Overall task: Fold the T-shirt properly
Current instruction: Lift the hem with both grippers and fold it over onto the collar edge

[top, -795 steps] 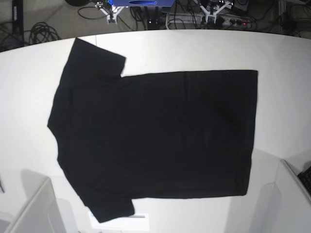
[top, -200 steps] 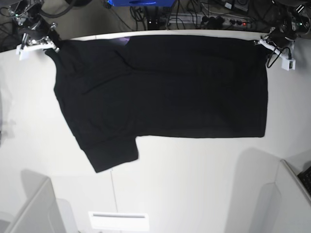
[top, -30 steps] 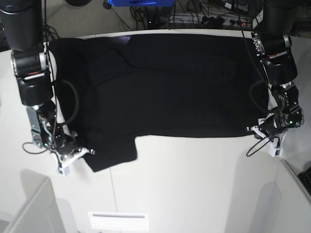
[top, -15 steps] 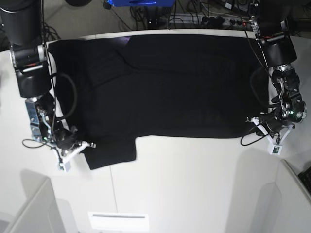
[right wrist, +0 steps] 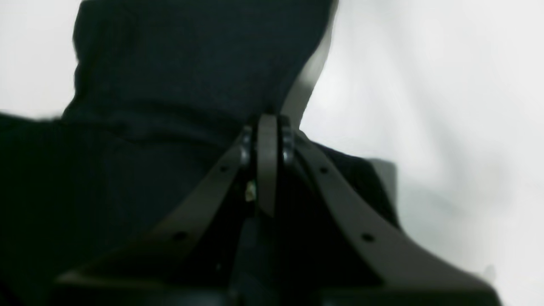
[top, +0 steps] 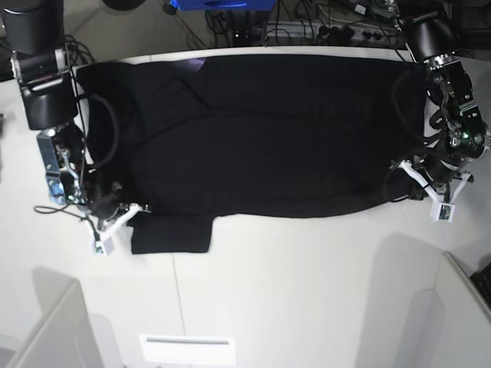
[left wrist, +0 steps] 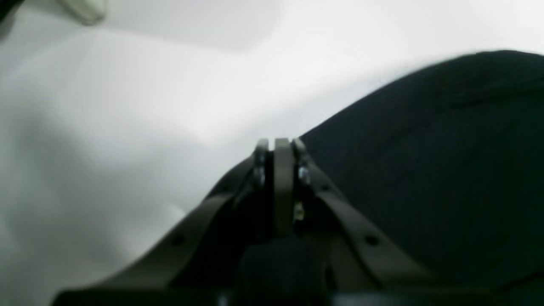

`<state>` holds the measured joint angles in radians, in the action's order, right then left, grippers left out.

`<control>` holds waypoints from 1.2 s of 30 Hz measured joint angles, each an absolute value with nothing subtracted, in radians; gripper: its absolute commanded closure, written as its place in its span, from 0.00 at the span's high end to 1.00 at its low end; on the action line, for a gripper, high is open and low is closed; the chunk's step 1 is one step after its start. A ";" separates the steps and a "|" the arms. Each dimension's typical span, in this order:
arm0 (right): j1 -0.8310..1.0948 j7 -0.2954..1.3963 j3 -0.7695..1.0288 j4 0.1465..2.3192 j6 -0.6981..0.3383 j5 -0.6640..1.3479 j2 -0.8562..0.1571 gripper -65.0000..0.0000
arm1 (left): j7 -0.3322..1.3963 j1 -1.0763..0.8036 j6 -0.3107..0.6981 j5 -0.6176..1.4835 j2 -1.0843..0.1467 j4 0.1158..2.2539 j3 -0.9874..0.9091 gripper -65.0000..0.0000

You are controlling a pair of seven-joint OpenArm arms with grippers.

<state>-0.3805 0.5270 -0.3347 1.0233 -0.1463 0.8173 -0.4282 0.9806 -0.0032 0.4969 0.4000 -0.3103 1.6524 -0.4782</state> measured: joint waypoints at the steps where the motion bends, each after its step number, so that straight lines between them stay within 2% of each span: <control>1: -0.366 0.527 -0.312 1.043 -0.147 0.819 -0.426 0.00 | 1.000 -0.012 0.497 0.433 -0.310 1.662 -0.489 0.00; 5: -0.291 0.553 -0.175 1.128 -0.147 0.814 -0.419 0.00 | 1.003 -0.055 0.498 0.527 -0.311 1.706 -0.498 0.00; 15: -0.147 0.693 0.001 1.359 -0.146 0.813 -0.419 0.00 | 1.007 -0.149 0.501 0.533 -0.307 1.841 -0.518 0.00; 32: -0.007 0.840 0.192 1.571 -0.144 0.813 -0.416 0.00 | 1.010 -0.284 0.498 0.530 -0.310 1.951 -0.554 0.00; 36: 0.025 0.860 0.226 1.600 -0.143 0.812 -0.415 0.00 | 1.010 -0.312 0.586 0.529 -0.311 1.954 -0.555 0.00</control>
